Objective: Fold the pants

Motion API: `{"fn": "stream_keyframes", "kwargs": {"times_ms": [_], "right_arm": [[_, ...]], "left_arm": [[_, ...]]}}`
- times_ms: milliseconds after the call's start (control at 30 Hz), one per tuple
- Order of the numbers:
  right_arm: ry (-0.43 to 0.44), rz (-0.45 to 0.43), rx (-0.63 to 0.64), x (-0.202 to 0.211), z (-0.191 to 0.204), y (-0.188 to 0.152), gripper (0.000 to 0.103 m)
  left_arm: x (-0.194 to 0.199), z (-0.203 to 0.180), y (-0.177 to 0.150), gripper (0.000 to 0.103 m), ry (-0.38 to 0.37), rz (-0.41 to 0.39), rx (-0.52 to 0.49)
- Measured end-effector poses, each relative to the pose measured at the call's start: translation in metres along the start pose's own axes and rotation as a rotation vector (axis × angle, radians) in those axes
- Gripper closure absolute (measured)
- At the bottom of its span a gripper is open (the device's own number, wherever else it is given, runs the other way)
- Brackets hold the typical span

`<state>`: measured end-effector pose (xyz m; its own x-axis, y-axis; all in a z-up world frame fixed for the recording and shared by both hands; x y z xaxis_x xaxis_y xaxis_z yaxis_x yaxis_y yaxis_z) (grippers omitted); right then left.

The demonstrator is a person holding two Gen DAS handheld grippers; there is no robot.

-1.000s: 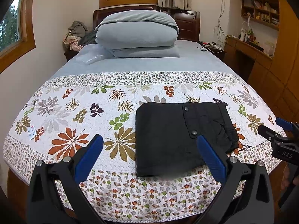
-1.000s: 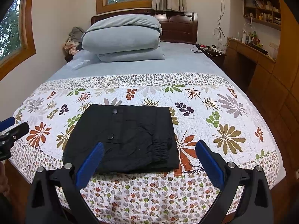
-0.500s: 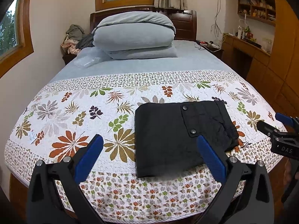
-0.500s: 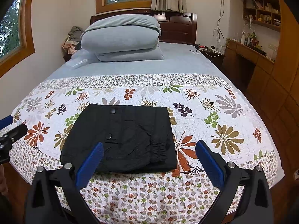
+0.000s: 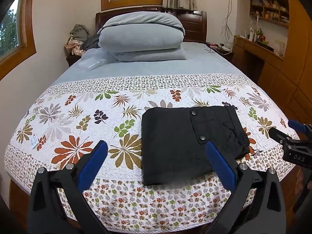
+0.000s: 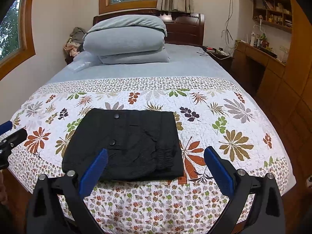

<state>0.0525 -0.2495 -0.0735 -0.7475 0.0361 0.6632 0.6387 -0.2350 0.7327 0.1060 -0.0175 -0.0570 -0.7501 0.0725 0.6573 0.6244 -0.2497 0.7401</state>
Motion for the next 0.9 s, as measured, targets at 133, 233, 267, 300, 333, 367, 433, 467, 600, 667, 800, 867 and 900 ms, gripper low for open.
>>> {"fn": "stream_keyframes", "kwargs": {"times_ms": [133,233,267,300,333,367,433,467,600,667,800,867,900], "right_arm": [[-0.003,0.000,-0.002,-0.0002,-0.0010,0.0000,0.003],[-0.011,0.001,-0.005,-0.0010,-0.0023,-0.0006,0.003],[-0.013,0.003,-0.007,-0.0014,-0.0030,-0.0007,0.003],[-0.014,0.004,-0.009,-0.0016,-0.0032,-0.0008,0.003],[-0.016,0.006,-0.011,-0.0021,-0.0038,-0.0010,0.003],[-0.017,0.007,-0.012,-0.0023,-0.0037,-0.0013,0.003],[-0.020,0.007,-0.012,-0.0028,-0.0037,-0.0017,0.003],[-0.022,0.007,-0.011,-0.0030,-0.0035,-0.0017,0.003],[-0.024,0.008,-0.009,-0.0034,-0.0036,-0.0017,0.003],[-0.023,0.008,-0.011,-0.0033,-0.0037,-0.0017,0.003],[-0.024,0.006,-0.010,-0.0033,-0.0035,-0.0017,0.003],[-0.023,0.006,-0.009,-0.0033,-0.0030,-0.0018,0.003],[-0.023,0.007,-0.008,-0.0036,-0.0028,-0.0022,0.003]], "left_arm": [[-0.0004,0.0013,0.0001,0.003,-0.003,0.003,0.007],[-0.0002,0.0022,-0.0003,0.003,-0.002,0.003,0.012],[-0.0002,0.0021,0.0000,0.003,-0.002,0.003,0.013],[-0.0001,0.0025,-0.0001,0.003,-0.002,0.004,0.016],[-0.0003,0.0022,0.0000,0.003,-0.003,0.006,0.014],[0.0000,0.0018,-0.0004,0.003,-0.002,0.008,0.009],[0.0006,0.0002,-0.0007,0.003,0.002,0.005,-0.002],[0.0006,-0.0006,-0.0009,0.003,0.005,0.006,-0.007],[-0.0004,-0.0017,-0.0011,0.003,0.003,0.009,-0.009],[-0.0025,-0.0025,-0.0001,0.003,-0.007,0.023,-0.011],[-0.0069,0.0006,-0.0014,0.003,-0.018,0.058,0.019],[-0.0064,0.0008,-0.0015,0.003,-0.011,0.051,0.013],[-0.0062,0.0001,-0.0011,0.003,-0.005,0.051,0.008]]}}
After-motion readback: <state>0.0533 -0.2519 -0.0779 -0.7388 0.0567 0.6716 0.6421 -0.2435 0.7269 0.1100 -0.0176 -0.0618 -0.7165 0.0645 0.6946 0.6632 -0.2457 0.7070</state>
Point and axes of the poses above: each gripper's, at about its wrist camera, not at the fingertips, and x roughly against the way its jaws point, z to its left, y to its top, the point moved 5 cm from there along -x, roughly the way its jaws point, and after that the axes turned 12 degrees about -x, right-handed, at the moved point
